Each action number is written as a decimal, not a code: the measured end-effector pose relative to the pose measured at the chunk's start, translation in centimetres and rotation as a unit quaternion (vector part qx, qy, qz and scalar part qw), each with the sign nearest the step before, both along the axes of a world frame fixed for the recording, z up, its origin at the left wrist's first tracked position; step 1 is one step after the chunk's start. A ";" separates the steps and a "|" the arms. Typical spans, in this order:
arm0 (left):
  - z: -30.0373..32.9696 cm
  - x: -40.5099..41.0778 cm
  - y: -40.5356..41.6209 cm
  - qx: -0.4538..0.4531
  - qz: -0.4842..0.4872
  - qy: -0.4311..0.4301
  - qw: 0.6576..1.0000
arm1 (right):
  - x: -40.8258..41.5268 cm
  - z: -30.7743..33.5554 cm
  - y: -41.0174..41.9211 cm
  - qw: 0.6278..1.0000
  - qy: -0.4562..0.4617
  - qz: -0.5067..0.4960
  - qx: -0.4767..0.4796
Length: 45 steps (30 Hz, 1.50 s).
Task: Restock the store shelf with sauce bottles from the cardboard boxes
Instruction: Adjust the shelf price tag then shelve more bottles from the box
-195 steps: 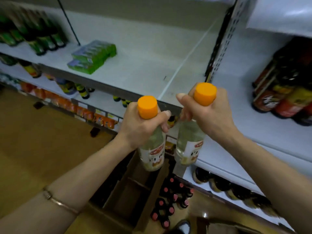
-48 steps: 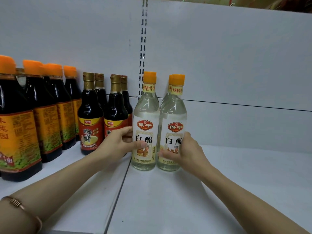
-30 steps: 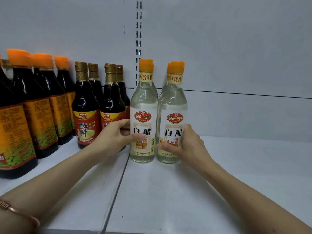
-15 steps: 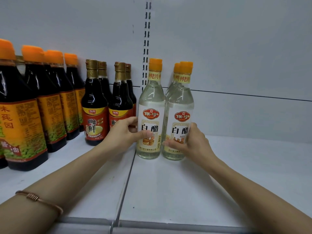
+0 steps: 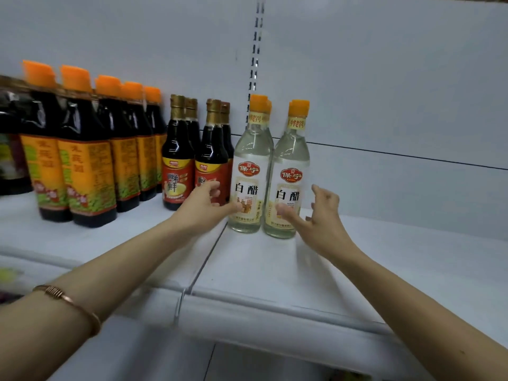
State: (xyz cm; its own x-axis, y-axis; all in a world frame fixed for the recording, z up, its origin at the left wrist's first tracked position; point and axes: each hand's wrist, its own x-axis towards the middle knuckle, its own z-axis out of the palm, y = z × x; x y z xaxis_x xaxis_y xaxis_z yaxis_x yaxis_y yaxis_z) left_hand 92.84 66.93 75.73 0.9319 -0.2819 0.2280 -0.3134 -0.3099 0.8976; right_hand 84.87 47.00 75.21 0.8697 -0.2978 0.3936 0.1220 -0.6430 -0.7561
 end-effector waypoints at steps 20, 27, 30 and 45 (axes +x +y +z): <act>-7.3 -27.2 18.6 0.032 0.337 -0.040 0.940 | -10.7 -5.0 20.6 0.871 0.064 0.486 0.000; -9.2 -34.6 31.8 0.086 0.402 -0.009 0.912 | -12.7 -7.0 35.9 0.808 0.110 0.575 -0.059; -9.6 -37.1 38.8 0.116 0.423 0.000 0.899 | -13.2 -7.8 43.4 0.796 0.104 0.592 -0.068; -16.2 -29.5 67.0 0.178 0.351 0.039 0.918 | -7.2 -15.8 68.3 0.814 0.184 0.548 -0.064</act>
State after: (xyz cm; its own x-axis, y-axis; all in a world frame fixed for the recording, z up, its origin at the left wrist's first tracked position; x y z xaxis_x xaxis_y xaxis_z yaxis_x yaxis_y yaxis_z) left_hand 63.33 133.97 59.53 0.9217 0.3517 0.1634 0.1366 -0.6887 0.7120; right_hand 77.63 115.33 59.39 0.6515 0.7585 0.0132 0.4552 -0.3770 -0.8066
